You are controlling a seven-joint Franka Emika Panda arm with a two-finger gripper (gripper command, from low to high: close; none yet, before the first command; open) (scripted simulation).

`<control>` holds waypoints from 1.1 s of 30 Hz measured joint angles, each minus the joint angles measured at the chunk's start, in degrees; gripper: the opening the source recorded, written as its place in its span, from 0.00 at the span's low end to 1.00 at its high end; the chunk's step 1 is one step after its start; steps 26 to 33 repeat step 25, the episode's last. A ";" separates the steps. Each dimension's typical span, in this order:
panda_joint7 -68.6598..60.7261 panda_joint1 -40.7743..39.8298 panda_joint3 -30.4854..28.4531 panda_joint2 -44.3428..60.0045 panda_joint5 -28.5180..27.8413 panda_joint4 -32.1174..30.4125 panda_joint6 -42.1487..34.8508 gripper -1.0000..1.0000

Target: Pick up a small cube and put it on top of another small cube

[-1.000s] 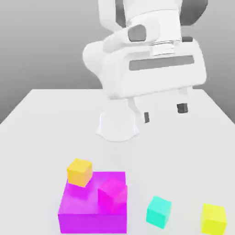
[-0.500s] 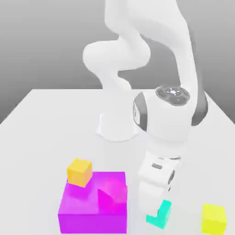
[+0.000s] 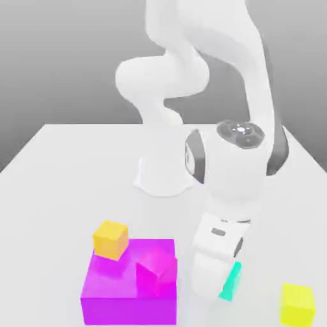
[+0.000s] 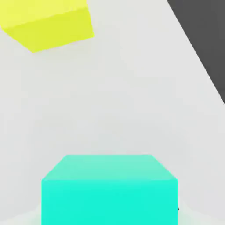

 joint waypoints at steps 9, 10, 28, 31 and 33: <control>-21.08 -10.62 -4.90 -16.92 -2.76 -5.21 -11.61 0.00; -23.20 -11.50 -5.79 -18.96 -3.97 -5.89 -12.88 0.00; -37.12 -18.20 -13.64 -20.33 -10.09 -12.23 -7.66 1.00; -37.12 -18.20 -13.64 -20.33 -10.09 -12.23 -7.66 1.00; -37.12 -18.20 -13.64 -20.33 -10.09 -12.23 -7.66 1.00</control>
